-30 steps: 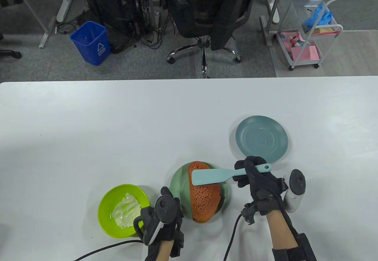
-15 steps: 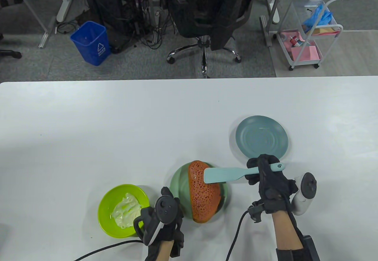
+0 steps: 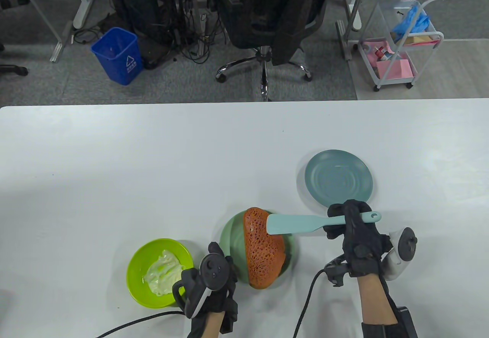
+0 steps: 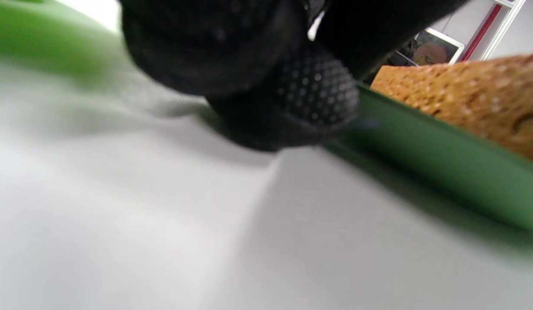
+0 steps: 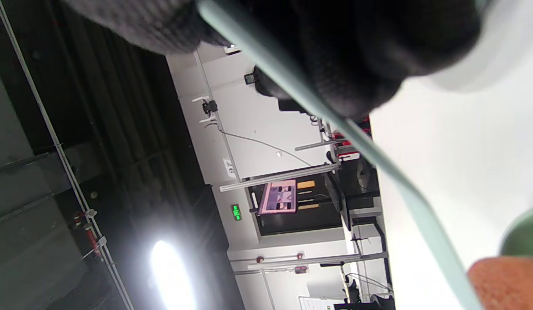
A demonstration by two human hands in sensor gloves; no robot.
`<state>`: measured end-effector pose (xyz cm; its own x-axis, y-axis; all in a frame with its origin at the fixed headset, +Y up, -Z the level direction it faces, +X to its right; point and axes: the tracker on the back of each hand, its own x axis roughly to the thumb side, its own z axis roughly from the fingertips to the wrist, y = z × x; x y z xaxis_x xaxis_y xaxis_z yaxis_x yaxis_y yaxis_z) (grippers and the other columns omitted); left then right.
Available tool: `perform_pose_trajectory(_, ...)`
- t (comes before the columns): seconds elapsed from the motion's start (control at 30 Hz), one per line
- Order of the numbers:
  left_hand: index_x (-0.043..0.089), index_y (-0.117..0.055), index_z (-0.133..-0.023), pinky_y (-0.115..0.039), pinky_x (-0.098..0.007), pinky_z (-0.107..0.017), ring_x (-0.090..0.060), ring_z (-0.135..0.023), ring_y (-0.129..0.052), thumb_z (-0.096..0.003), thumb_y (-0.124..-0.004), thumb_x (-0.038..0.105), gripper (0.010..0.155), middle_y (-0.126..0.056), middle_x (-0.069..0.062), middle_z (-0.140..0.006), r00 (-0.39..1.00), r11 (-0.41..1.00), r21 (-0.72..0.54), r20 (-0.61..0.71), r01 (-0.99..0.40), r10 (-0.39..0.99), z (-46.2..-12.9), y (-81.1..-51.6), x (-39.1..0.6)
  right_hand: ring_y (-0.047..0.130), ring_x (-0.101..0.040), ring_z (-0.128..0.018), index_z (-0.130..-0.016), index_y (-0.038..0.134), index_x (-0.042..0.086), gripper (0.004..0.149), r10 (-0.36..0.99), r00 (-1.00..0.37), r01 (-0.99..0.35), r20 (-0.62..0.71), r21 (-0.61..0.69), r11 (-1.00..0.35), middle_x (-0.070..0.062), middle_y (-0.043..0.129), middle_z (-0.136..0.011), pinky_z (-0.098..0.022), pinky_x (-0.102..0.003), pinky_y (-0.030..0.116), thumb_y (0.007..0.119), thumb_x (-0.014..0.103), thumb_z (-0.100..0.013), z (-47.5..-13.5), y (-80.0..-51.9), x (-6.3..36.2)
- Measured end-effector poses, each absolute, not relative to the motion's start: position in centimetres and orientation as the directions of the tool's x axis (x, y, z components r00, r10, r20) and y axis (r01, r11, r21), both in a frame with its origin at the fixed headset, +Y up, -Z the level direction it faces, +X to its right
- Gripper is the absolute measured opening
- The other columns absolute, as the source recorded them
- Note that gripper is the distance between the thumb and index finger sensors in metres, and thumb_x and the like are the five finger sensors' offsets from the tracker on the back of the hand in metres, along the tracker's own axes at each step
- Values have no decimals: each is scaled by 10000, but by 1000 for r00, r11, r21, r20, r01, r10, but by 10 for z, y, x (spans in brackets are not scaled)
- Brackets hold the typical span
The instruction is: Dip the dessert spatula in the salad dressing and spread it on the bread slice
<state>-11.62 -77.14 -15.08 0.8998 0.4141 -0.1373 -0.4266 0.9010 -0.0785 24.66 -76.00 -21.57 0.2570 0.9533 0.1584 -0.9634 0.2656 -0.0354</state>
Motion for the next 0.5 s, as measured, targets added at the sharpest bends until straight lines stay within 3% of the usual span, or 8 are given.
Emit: perform_pose_trajectory(0.5, -55, -668, -1057, -978, -202, -178, -99, -276, -1106, -618, -801, 340, 606, -999, -77, -618, 898, 898, -83, -134, -431, 418, -151, -771, -116, 990, -448, -511, -887, 649, 157, 383, 984, 135, -990, 115, 62, 128, -228, 786, -811, -299, -456, 909, 761, 406, -619, -216, -763, 215)
